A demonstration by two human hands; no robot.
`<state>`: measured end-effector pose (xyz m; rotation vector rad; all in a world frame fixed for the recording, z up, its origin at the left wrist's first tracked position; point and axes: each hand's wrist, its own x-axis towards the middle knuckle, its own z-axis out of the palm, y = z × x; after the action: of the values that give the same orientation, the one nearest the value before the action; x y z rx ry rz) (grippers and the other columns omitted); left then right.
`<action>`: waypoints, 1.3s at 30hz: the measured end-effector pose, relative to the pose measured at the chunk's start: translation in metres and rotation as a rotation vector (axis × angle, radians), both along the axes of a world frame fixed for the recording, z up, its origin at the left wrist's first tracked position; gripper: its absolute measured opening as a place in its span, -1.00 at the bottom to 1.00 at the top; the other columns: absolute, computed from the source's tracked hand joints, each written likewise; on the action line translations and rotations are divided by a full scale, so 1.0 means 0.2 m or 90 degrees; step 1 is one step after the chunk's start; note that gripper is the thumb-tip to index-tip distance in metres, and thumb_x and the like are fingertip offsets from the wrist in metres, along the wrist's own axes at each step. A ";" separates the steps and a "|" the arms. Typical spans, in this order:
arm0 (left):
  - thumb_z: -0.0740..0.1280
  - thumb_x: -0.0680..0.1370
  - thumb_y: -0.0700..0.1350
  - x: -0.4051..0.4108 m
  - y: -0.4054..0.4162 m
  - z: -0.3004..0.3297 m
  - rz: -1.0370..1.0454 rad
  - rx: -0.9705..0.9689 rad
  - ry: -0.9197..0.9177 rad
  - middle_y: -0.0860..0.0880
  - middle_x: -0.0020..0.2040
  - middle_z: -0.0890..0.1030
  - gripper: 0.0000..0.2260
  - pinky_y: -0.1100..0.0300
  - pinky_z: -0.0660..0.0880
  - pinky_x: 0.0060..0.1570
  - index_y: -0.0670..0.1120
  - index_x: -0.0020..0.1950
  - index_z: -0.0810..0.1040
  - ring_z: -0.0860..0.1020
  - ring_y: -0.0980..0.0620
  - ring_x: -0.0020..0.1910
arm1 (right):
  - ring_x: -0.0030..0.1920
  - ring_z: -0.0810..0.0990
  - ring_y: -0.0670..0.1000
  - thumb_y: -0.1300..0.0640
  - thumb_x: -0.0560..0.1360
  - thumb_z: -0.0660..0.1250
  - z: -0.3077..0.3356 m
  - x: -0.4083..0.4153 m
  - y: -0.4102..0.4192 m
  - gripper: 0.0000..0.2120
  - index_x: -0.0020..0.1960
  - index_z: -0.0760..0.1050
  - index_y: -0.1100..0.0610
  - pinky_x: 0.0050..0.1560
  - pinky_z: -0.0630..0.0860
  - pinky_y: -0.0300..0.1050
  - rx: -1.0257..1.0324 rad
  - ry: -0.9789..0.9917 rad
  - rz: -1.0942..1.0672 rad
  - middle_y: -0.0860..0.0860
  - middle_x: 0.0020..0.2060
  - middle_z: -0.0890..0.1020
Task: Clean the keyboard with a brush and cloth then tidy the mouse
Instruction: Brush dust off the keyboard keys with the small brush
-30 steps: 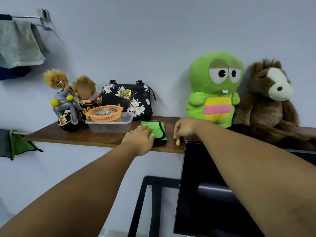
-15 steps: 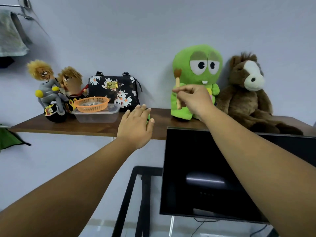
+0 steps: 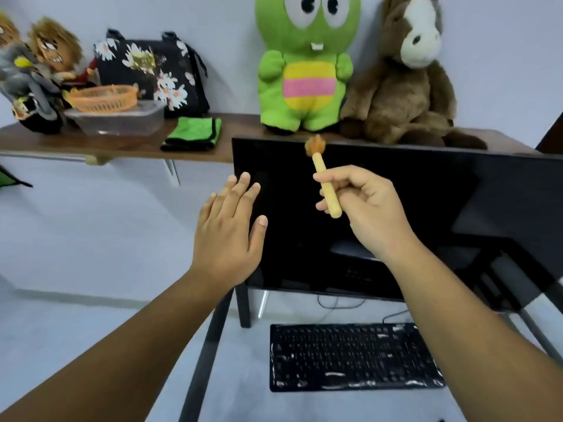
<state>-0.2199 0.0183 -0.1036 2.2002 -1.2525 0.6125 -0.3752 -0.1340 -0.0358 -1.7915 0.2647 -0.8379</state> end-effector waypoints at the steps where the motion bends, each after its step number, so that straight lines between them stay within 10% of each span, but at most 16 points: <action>1: 0.06 0.62 0.05 -0.03 0.00 -0.04 0.003 0.002 0.017 0.00 0.56 0.21 -0.53 0.00 0.09 0.48 -0.04 0.51 0.26 0.07 0.03 0.56 | -0.16 0.68 0.09 0.52 0.47 0.16 -0.05 -0.03 0.00 -0.57 0.01 0.64 0.09 -0.07 0.60 -0.12 -0.009 0.004 0.006 0.13 -0.13 0.61; 9: -0.06 0.59 0.12 -0.28 0.02 -0.59 0.046 0.122 0.184 0.00 0.55 0.22 -0.47 0.00 0.03 0.50 -0.04 0.52 0.26 0.09 0.02 0.55 | -0.21 0.54 -0.03 0.20 0.41 0.51 -0.63 -0.27 0.01 -0.75 0.02 0.57 -0.02 -0.07 0.53 -0.14 0.051 0.097 0.005 -0.13 -0.22 0.55; 14: -0.26 0.51 0.19 -0.33 0.07 -0.90 0.071 0.270 0.299 0.04 0.59 0.08 -0.34 0.08 -0.13 0.51 0.00 0.58 0.08 -0.01 0.06 0.57 | -0.25 0.64 0.08 0.09 0.55 0.33 -0.98 -0.33 0.03 -0.92 -0.02 0.43 0.04 -0.12 0.58 0.24 0.072 0.189 -0.073 0.09 -0.24 0.62; 22: -0.05 0.67 0.05 -0.31 0.18 -1.21 0.054 0.461 0.447 0.04 0.60 -0.08 -0.48 0.08 -0.16 0.50 -0.02 0.60 -0.10 -0.11 0.06 0.57 | -0.31 0.64 0.14 -0.04 0.46 0.30 -1.39 -0.27 0.18 -0.91 -0.02 0.49 -0.14 -0.27 0.56 0.15 0.093 0.315 -0.098 0.05 -0.28 0.65; 30: -0.07 0.66 0.07 -0.29 0.29 -1.35 0.000 0.539 0.435 0.07 0.59 -0.19 -0.47 0.11 -0.09 0.49 0.00 0.59 -0.14 -0.19 0.09 0.56 | -0.47 0.47 -0.14 0.28 0.49 0.37 -1.52 -0.20 0.26 -0.83 0.06 0.62 0.14 -0.43 0.30 -0.37 0.007 0.335 -0.089 -0.15 -0.33 0.59; 39: -0.08 0.66 0.08 -0.29 0.31 -1.38 0.001 0.559 0.402 0.06 0.57 -0.27 -0.45 0.10 -0.11 0.50 0.00 0.58 -0.22 -0.23 0.07 0.55 | -0.42 0.49 -0.14 0.26 0.50 0.35 -1.53 -0.21 0.24 -0.78 0.12 0.62 0.11 -0.40 0.34 -0.36 -0.021 0.348 -0.057 -0.07 -0.22 0.66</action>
<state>-0.2782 0.0808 -0.3801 2.7117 -1.2726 -0.7548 -0.4170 -0.0859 -0.3422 -2.0266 0.6910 -0.3969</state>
